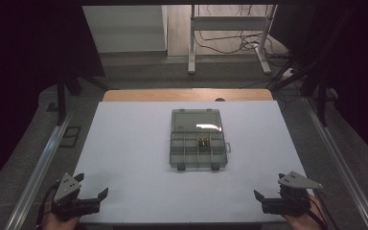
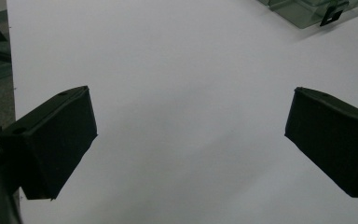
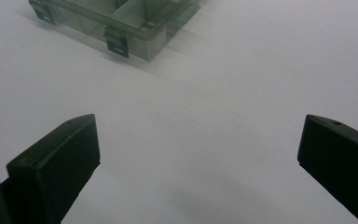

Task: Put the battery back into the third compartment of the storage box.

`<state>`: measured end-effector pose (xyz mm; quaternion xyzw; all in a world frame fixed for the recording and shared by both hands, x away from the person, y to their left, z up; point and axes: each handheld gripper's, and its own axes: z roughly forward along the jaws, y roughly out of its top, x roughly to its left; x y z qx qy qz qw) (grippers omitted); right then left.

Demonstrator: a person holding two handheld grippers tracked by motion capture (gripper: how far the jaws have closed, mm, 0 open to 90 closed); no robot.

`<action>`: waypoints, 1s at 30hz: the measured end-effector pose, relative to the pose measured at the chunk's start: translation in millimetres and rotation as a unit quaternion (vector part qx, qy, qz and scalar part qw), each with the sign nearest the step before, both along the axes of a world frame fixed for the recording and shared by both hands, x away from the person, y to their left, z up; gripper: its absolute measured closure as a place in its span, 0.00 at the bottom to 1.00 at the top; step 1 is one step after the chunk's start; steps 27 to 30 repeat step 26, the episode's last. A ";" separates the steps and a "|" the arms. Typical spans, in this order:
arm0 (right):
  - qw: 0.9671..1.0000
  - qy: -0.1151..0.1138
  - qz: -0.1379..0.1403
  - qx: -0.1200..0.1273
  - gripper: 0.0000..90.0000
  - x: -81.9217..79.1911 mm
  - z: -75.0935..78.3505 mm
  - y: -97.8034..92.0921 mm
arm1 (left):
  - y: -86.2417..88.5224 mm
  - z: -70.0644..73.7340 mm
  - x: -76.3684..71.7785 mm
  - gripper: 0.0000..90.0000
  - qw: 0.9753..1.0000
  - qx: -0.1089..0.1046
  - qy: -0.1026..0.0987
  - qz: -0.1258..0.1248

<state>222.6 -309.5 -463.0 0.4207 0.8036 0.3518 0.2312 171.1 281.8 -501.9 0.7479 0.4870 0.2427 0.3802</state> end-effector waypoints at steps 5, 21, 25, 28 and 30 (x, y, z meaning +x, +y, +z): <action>1.000 0.000 -0.009 0.000 0.00 -2.4 -2.1 -5.4 | 0.1 0.0 0.0 0.03 1.000 0.000 0.000 0.000; 0.999 0.009 -0.036 -0.003 0.00 -6.7 -11.5 -17.6 | 0.2 0.0 -0.3 0.03 1.000 0.001 0.000 0.000; 0.999 0.013 -0.037 -0.007 0.00 -5.8 -12.2 -17.6 | -0.6 0.1 0.3 0.03 1.000 0.002 0.001 -0.001; 0.999 0.015 -0.038 -0.006 0.00 -5.4 -12.4 -17.6 | -0.6 0.1 0.3 0.03 1.000 0.002 0.001 -0.001; 0.999 0.015 -0.038 -0.006 0.00 -5.4 -12.4 -17.6 | -0.6 0.1 0.3 0.03 1.000 0.002 0.001 -0.001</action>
